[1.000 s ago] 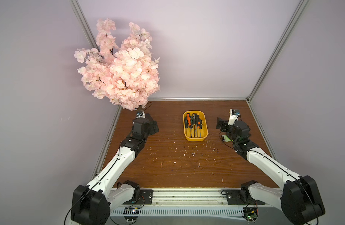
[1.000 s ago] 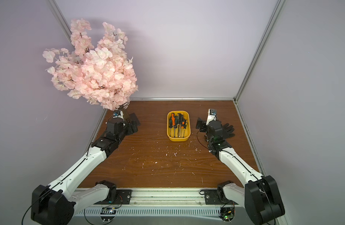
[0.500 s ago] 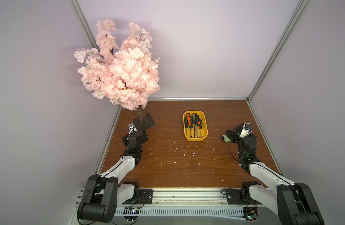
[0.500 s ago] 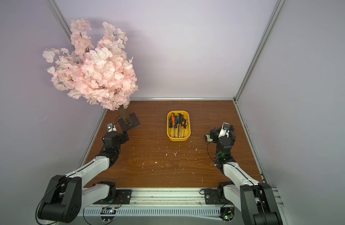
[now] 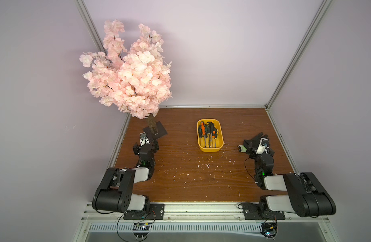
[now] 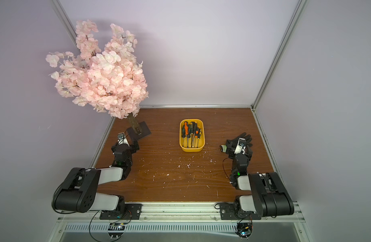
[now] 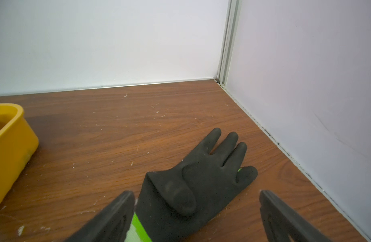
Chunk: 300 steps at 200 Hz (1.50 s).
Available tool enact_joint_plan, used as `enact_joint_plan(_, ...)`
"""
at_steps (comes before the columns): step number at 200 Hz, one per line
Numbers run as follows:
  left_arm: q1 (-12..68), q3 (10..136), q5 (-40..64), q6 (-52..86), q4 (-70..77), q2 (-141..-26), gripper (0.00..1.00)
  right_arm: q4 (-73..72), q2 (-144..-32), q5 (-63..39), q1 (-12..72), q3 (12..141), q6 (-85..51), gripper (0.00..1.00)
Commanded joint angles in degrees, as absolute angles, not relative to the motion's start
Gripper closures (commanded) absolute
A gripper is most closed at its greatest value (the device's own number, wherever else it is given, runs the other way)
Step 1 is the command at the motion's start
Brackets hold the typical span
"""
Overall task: Put the screwdriver on the desktop into the storage box
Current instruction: Reset both arms
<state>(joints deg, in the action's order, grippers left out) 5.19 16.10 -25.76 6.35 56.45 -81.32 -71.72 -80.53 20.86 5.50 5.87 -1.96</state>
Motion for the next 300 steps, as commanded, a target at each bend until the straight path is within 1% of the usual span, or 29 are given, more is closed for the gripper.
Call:
enact_joint_plan(1,4.6,14.6,-25.5,4.7,65.1,-83.5,0.01,-85.8,-84.5,17.3,5.4,4.8,-0.5,0.01)
enact_joint_plan(27,4.6,13.8,-24.3,4.1,69.0,-85.4,0.01,-94.6,-89.7,16.6,5.4,3.6,0.0,0.01)
enact_joint_plan(51,4.6,13.9,-21.8,3.2,69.1,-85.9,0.01,-86.7,-87.6,13.6,5.4,5.9,0.7,0.01)
enact_joint_plan(70,4.5,12.7,-20.0,2.8,71.4,-86.4,0.01,-83.7,-88.1,11.1,5.4,8.0,1.7,0.01)
enact_joint_plan(77,4.5,11.3,-19.8,2.8,74.5,-87.4,0.01,-83.7,-88.4,10.9,5.4,8.3,1.8,0.01)
enact_joint_plan(87,4.7,9.2,-19.6,1.2,83.9,-90.7,0.01,-83.7,-88.5,10.7,5.4,8.3,1.8,0.01)
enact_joint_plan(104,4.6,11.4,-19.8,2.8,75.2,-88.2,0.01,-83.0,-88.5,9.1,5.2,8.7,2.1,0.01)
enact_joint_plan(113,4.6,11.1,-19.9,2.6,76.8,-88.7,0.01,-81.9,-88.5,9.0,5.1,9.3,2.2,0.01)
enact_joint_plan(124,4.6,10.4,-19.8,2.1,79.5,-89.6,0.01,-81.0,-88.3,11.2,5.2,9.6,1.4,0.01)
enact_joint_plan(141,4.6,10.0,-19.8,2.0,80.3,-89.7,0.01,-83.6,-88.4,12.6,5.2,8.3,0.9,0.01)
enact_joint_plan(157,4.6,10.0,-19.8,2.0,80.3,-89.7,0.01,-80.2,-88.5,18.3,4.9,10.0,-1.8,0.01)
enact_joint_plan(165,4.7,10.0,-19.9,1.9,80.3,-89.6,0.01,-78.1,-88.3,18.2,4.6,10.9,-2.0,0.0)
enact_joint_plan(207,4.7,10.0,-19.9,2.0,80.3,-89.7,0.01,-78.9,-88.4,17.4,5.3,10.8,-0.6,0.0)
enact_joint_plan(232,4.7,10.0,-19.9,2.0,80.3,-89.7,0.01,-78.6,-88.6,13.4,5.5,11.1,1.3,0.0)
enact_joint_plan(300,4.6,9.9,-19.9,2.0,80.4,-89.6,0.01,-78.0,-88.5,12.8,5.3,11.3,1.0,0.0)
